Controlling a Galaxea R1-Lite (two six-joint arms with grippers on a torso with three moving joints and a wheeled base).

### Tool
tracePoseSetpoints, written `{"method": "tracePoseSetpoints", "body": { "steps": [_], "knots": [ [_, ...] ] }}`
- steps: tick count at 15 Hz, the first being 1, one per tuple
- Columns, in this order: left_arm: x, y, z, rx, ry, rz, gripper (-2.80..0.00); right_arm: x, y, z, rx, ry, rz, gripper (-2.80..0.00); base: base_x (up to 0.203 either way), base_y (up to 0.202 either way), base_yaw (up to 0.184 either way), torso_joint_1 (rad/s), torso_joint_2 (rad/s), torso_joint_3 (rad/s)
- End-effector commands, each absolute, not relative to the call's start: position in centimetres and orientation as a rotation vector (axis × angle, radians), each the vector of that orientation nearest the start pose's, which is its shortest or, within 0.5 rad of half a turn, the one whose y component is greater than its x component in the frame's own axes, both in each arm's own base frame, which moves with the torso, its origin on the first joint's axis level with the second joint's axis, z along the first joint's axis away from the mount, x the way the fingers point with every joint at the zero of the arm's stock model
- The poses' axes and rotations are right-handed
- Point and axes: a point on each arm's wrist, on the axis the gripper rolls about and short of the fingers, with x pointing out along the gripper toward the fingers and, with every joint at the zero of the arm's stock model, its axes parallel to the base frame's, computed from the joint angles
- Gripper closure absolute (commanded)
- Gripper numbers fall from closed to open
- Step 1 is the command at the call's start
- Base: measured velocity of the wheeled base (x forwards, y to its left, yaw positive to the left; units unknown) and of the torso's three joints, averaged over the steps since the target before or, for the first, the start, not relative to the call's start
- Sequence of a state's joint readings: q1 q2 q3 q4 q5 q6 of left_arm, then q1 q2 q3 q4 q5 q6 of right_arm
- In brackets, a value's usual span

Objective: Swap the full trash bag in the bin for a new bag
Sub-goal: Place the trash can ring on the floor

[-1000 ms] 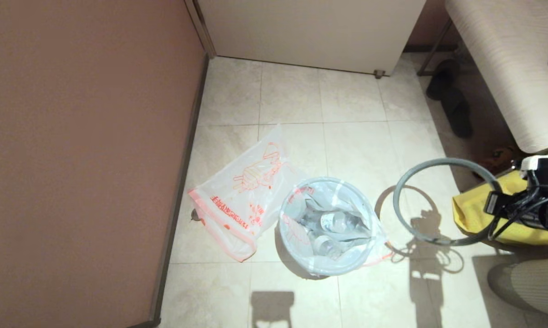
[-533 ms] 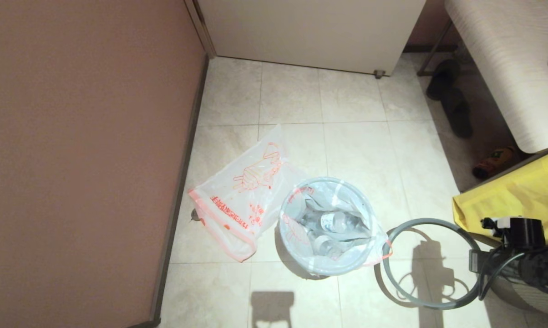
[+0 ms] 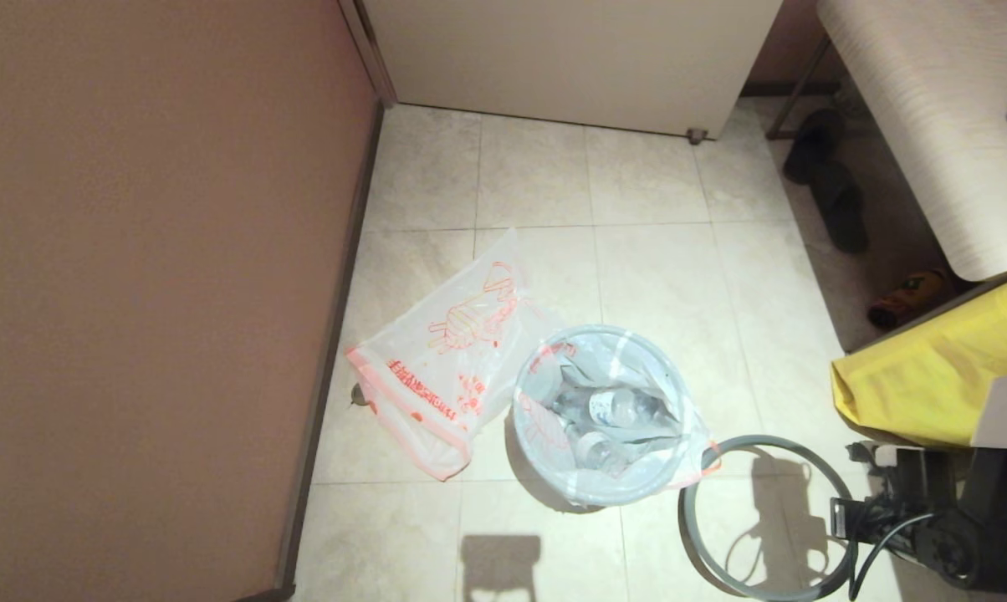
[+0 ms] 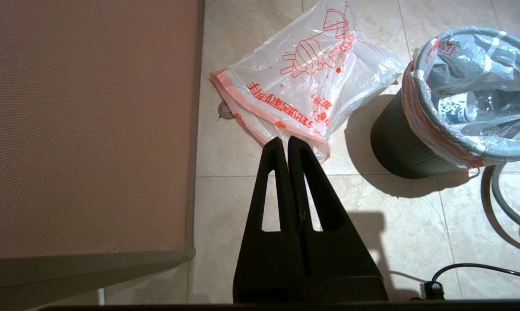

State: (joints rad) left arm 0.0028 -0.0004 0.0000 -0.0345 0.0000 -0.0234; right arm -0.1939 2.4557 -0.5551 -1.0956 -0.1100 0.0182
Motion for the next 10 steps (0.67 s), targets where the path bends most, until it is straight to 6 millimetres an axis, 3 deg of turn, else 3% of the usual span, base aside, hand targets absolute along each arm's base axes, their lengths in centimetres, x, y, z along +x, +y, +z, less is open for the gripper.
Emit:
{"method": "tracePoseSetpoints", "body": {
  "steps": [1, 7, 8, 10],
  "knots": [
    [-2.3, 0.0, 7.9, -0.024, -0.035, 0.004, 0.0, 30.8, -5.2, -7.7, 0.066, 0.787, -0.274, 0.0, 0.0, 0.0, 0.0, 0.0, 0.0, 0.0],
    [-2.3, 0.0, 7.9, -0.024, -0.035, 0.003, 0.0, 27.5, -3.6, -6.3, -0.002, 0.698, -0.226, 0.0, 0.0, 0.0, 0.0, 0.0, 0.0, 0.0],
    [-2.3, 0.0, 7.9, -0.024, -0.035, 0.003, 0.0, 27.5, -3.6, -6.4, -0.009, 0.675, -0.228, -2.8, 0.0, 0.0, 0.0, 0.0, 0.0, 0.0],
    [-2.3, 0.0, 7.9, -0.024, -0.035, 0.003, 0.0, 27.8, -3.6, -6.1, 0.0, 0.632, -0.23, -2.8, 0.0, 0.0, 0.0, 0.0, 0.0, 0.0]
  ]
}}
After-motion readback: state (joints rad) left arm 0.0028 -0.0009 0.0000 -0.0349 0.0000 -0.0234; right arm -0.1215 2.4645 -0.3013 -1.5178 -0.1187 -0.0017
